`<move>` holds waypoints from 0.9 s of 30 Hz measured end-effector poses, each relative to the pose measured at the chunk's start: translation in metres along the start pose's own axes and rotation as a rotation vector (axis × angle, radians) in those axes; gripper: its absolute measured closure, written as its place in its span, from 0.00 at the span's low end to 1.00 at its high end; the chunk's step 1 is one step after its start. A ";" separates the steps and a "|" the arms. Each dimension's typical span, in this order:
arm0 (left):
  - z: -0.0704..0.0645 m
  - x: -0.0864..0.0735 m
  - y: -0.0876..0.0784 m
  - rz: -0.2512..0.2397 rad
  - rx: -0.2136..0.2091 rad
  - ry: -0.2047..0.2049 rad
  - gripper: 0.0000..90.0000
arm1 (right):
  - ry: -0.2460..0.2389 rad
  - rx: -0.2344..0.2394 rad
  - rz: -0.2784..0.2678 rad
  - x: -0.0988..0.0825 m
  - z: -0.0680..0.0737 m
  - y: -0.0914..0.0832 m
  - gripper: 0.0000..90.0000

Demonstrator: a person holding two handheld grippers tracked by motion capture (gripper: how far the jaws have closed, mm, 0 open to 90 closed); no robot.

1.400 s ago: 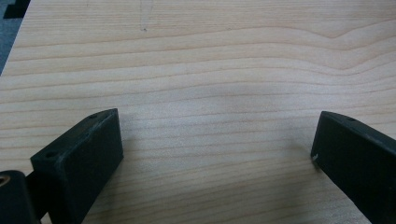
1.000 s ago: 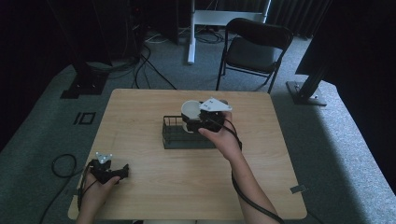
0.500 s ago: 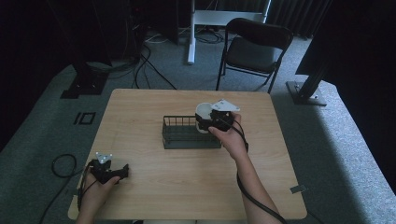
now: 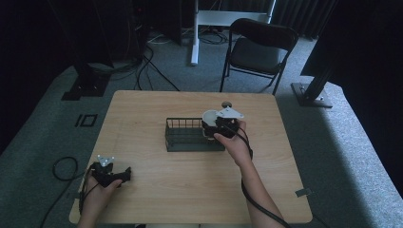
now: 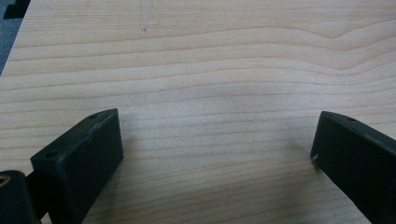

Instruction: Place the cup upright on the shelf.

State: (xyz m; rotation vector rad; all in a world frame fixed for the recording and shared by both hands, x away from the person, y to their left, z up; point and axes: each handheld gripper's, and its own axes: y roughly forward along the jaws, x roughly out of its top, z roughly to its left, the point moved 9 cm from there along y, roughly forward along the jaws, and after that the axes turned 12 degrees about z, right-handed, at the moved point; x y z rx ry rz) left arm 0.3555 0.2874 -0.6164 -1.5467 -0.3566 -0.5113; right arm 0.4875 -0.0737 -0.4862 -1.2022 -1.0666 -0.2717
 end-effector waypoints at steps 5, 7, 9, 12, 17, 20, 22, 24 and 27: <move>0.000 0.000 0.000 0.000 0.000 0.000 0.03 | -0.003 0.003 0.009 -0.004 0.000 0.003 0.22; 0.000 0.000 0.000 0.000 0.000 0.000 0.03 | -0.013 0.005 0.012 -0.006 0.001 0.004 0.21; 0.000 0.000 0.000 0.000 0.000 0.000 0.03 | -0.017 0.008 0.010 -0.006 0.002 0.004 0.21; 0.000 0.000 0.000 0.000 0.000 0.000 0.03 | -0.021 0.001 0.003 -0.006 0.003 0.005 0.21; 0.000 0.000 0.000 0.000 0.000 0.000 0.03 | -0.043 -0.008 -0.006 -0.005 0.005 0.006 0.21; 0.000 0.000 0.000 0.000 0.000 0.000 0.03 | -0.036 -0.008 -0.002 -0.005 0.004 0.005 0.21; 0.000 0.000 0.000 0.000 0.000 0.000 0.03 | -0.028 -0.001 0.001 -0.005 0.003 0.005 0.21; 0.000 0.000 0.000 0.000 0.000 0.000 0.03 | -0.028 0.005 0.003 -0.005 0.002 0.005 0.20; 0.000 0.000 0.000 0.000 0.000 0.000 0.03 | -0.027 0.015 -0.003 -0.005 0.002 0.002 0.14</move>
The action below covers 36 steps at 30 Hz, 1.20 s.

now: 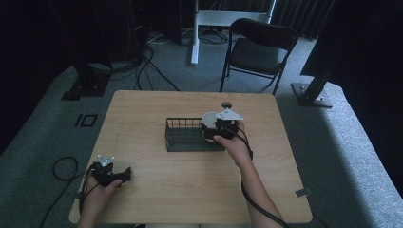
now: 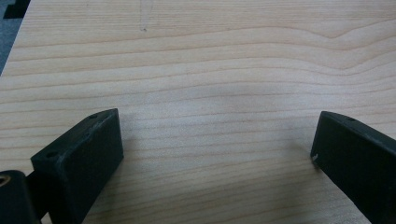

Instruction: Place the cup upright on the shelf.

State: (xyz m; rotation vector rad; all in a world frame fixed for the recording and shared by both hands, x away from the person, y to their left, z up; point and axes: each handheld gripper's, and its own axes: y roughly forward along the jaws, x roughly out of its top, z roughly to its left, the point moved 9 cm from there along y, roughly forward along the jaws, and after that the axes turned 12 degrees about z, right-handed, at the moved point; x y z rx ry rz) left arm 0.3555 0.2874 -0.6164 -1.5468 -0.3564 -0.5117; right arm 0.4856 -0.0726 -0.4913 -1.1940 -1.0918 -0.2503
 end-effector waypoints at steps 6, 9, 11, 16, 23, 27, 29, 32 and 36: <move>0.000 0.000 0.000 0.000 0.000 0.000 0.03 | -0.002 0.014 -0.021 0.003 0.003 -0.008 0.14; 0.000 0.000 0.000 0.000 0.000 0.000 0.03 | 0.001 0.015 -0.025 0.003 0.002 -0.011 0.14; 0.000 0.000 0.000 0.000 0.000 0.000 0.03 | 0.004 0.015 -0.030 0.003 0.002 -0.015 0.14; 0.000 0.000 0.000 0.000 0.000 0.000 0.03 | -0.002 0.018 -0.033 0.001 0.003 -0.022 0.14; 0.000 0.000 0.000 -0.001 0.000 -0.001 0.03 | -0.003 0.021 -0.041 -0.004 0.003 -0.031 0.14; 0.000 0.000 0.000 -0.002 0.000 0.000 0.03 | -0.003 0.019 -0.039 -0.009 0.002 -0.034 0.14; 0.000 0.000 0.000 0.000 0.001 0.001 0.03 | 0.004 0.016 -0.039 -0.014 -0.001 -0.038 0.14; 0.000 0.000 0.000 0.000 0.001 0.001 0.03 | 0.006 0.014 -0.036 -0.020 -0.004 -0.041 0.14; 0.000 0.000 0.000 -0.001 0.000 -0.002 0.03 | 0.013 0.009 -0.029 -0.030 -0.009 -0.044 0.14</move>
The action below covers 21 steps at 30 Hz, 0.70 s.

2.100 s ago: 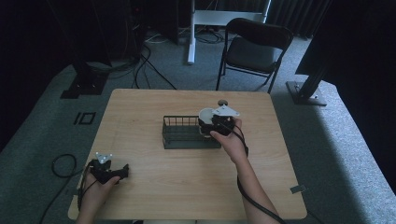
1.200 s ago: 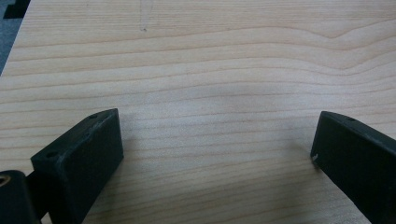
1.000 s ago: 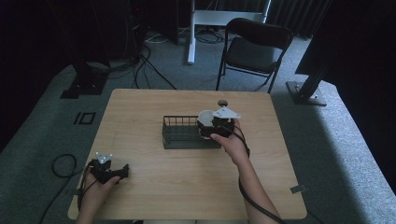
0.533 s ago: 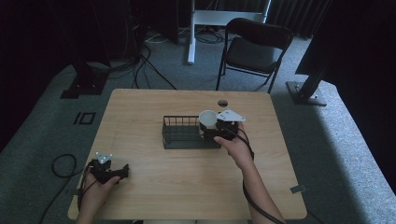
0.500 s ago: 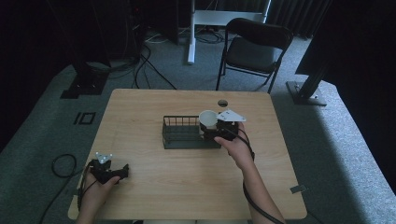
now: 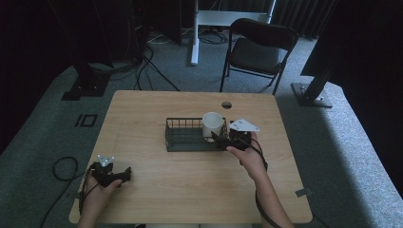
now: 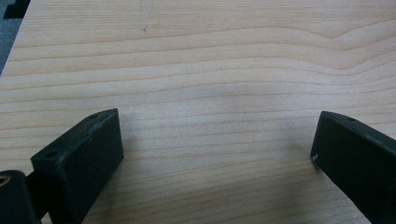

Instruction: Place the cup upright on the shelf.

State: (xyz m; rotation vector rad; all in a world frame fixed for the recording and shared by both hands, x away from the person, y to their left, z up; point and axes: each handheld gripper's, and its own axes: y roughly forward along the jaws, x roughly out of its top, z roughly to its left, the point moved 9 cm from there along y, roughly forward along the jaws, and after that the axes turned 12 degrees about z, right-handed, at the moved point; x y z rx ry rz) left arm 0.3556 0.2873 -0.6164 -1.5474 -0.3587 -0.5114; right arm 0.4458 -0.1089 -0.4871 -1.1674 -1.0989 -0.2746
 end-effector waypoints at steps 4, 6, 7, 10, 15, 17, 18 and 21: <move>0.000 0.000 0.000 0.001 0.000 0.002 0.03 | 0.010 -0.002 0.005 -0.010 -0.005 -0.002 0.14; 0.000 0.000 0.000 0.001 0.000 0.002 0.03 | 0.015 0.003 0.014 -0.017 -0.006 -0.002 0.14; 0.000 0.000 0.000 0.001 0.000 0.002 0.03 | 0.014 0.003 0.018 -0.020 -0.006 -0.002 0.14; 0.000 0.000 0.000 0.002 0.000 0.002 0.03 | 0.021 0.011 0.028 -0.030 -0.008 -0.002 0.14; 0.000 0.000 0.000 0.000 0.000 0.002 0.03 | 0.045 0.009 0.041 -0.044 -0.014 -0.003 0.14; 0.000 0.000 0.000 0.000 0.001 0.001 0.03 | 0.048 0.010 0.046 -0.049 -0.017 -0.003 0.14; 0.000 0.000 0.000 0.001 0.001 0.001 0.03 | 0.050 0.008 0.050 -0.052 -0.018 -0.003 0.14; 0.000 0.000 0.000 0.001 0.001 0.002 0.03 | 0.058 0.001 0.058 -0.061 -0.022 -0.004 0.14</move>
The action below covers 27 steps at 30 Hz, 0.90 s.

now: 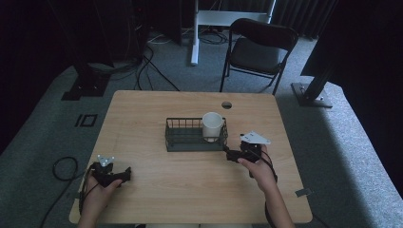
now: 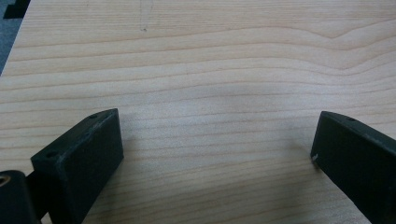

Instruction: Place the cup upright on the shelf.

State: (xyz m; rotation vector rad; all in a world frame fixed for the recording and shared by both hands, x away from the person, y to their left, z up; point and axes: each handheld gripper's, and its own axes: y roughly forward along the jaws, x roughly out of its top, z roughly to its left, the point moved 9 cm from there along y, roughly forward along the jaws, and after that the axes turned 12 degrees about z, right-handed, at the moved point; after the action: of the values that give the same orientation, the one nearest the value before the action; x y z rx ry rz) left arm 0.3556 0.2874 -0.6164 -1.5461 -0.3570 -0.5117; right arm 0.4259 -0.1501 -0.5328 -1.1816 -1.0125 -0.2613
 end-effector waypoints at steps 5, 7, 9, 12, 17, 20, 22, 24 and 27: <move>0.000 0.000 0.000 0.000 0.000 0.000 0.03 | 0.007 -0.016 0.015 -0.012 -0.009 -0.002 0.14; 0.000 0.000 0.000 0.001 0.000 0.001 0.03 | 0.020 -0.019 0.021 -0.017 -0.013 -0.003 0.14; 0.000 0.000 0.000 0.001 0.000 0.001 0.03 | 0.022 -0.026 0.025 -0.022 -0.017 -0.004 0.14; 0.000 0.000 0.000 0.001 0.000 0.001 0.03 | 0.023 -0.029 0.037 -0.029 -0.021 -0.004 0.14; 0.000 0.000 0.000 0.000 0.000 0.001 0.03 | 0.035 -0.035 0.055 -0.040 -0.027 -0.003 0.14; 0.000 0.000 0.000 0.001 0.000 0.001 0.03 | 0.050 -0.033 0.062 -0.046 -0.030 -0.004 0.14; 0.000 0.000 0.000 0.001 0.000 0.001 0.03 | 0.059 -0.037 0.075 -0.051 -0.033 -0.004 0.14; 0.000 0.000 0.000 0.001 0.000 0.001 0.03 | 0.062 -0.042 0.085 -0.057 -0.035 -0.004 0.14; 0.000 0.000 0.000 0.001 0.000 0.001 0.03 | 0.077 -0.052 0.097 -0.064 -0.040 -0.004 0.14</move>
State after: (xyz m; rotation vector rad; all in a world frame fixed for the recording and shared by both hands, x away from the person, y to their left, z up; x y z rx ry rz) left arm 0.3555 0.2875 -0.6164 -1.5459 -0.3557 -0.5120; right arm 0.4081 -0.2065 -0.5797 -1.2548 -0.8833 -0.2555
